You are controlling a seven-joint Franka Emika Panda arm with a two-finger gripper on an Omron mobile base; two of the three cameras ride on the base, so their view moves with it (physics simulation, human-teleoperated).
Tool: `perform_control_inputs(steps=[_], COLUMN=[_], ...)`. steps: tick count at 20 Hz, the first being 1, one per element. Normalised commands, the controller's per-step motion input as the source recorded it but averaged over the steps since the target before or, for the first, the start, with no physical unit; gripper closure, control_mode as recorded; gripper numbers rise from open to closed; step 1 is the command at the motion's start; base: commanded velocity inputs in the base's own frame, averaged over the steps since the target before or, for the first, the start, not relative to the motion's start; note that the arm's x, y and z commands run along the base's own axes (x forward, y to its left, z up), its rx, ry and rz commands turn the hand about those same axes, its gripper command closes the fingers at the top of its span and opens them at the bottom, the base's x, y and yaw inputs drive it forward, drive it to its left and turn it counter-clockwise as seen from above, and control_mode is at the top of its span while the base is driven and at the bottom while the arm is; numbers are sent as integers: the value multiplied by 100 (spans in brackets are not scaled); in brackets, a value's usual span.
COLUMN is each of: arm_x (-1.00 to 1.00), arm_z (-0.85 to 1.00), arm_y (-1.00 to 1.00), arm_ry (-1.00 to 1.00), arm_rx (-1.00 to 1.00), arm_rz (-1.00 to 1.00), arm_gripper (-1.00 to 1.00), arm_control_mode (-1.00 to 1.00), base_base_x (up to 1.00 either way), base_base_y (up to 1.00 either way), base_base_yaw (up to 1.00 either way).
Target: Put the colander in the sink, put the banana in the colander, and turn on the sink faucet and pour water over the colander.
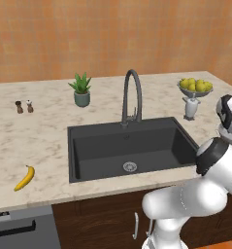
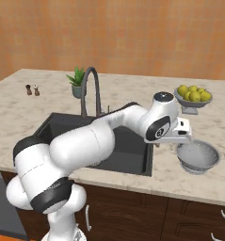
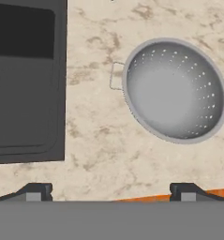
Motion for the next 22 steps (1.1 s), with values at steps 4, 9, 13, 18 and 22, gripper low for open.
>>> perform_control_inputs(steps=[4, 9, 13, 18, 22], arm_x=[16, 12, 13, 22, 36], arm_z=[-42, -50, -48, -38, -22], arm_y=[-27, -20, -11, -14, -25], arm_ry=[1, 0, 0, 0, -1], arm_rx=[-3, -7, -5, -2, 0], arm_rz=[0, 2, 3, 5, 7], arm_gripper=[-100, -100, -100, -100, -100], arm_control_mode=[-100, -100, -100, -100, -100], base_base_x=[0, 0, 0, 0, 0], base_base_y=[0, 0, 0, 0, 0], base_base_yaw=[0, 0, 0, 0, 0])
